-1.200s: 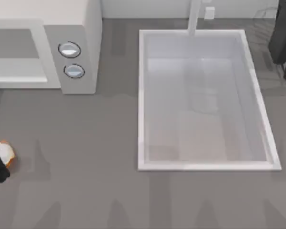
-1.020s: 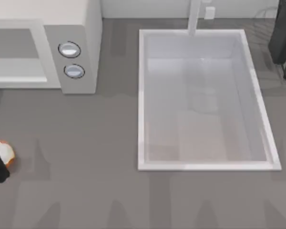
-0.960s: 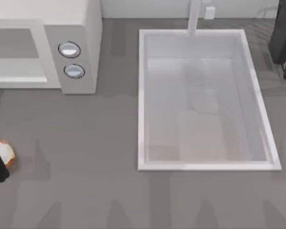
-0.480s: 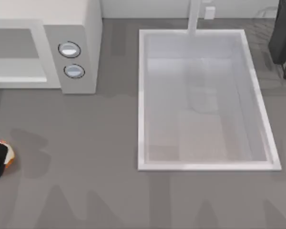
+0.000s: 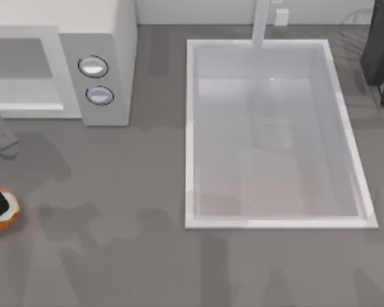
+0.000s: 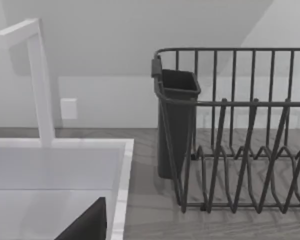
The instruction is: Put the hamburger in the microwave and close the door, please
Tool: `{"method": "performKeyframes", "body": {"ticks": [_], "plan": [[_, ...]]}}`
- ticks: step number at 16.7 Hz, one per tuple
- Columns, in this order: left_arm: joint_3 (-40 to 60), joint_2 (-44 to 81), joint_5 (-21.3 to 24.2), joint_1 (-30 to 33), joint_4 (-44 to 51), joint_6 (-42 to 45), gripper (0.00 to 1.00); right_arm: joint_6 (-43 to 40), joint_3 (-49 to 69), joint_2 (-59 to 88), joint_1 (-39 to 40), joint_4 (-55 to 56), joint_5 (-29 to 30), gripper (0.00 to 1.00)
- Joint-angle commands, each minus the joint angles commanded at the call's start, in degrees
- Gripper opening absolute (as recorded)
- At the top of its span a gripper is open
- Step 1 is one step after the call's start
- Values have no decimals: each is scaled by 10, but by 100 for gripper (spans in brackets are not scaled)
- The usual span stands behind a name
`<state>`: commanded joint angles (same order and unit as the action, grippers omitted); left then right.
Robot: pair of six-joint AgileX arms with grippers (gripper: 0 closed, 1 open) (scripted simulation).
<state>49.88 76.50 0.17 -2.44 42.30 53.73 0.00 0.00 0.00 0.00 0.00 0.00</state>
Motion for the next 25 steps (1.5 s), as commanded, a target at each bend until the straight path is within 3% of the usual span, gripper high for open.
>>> {"method": "performKeyframes", "body": {"ticks": [5,10,16,25], "plan": [[126,184,1,-6,99,130,100,0,0,0,0,0,0,100],[172,248,3,-8,133,176,100,0,0,0,0,0,0,100],[162,248,3,-4,127,178,100,0,0,0,0,0,0,100],[18,233,3,1,-1,171,100,0,0,0,0,0,0,100]]}}
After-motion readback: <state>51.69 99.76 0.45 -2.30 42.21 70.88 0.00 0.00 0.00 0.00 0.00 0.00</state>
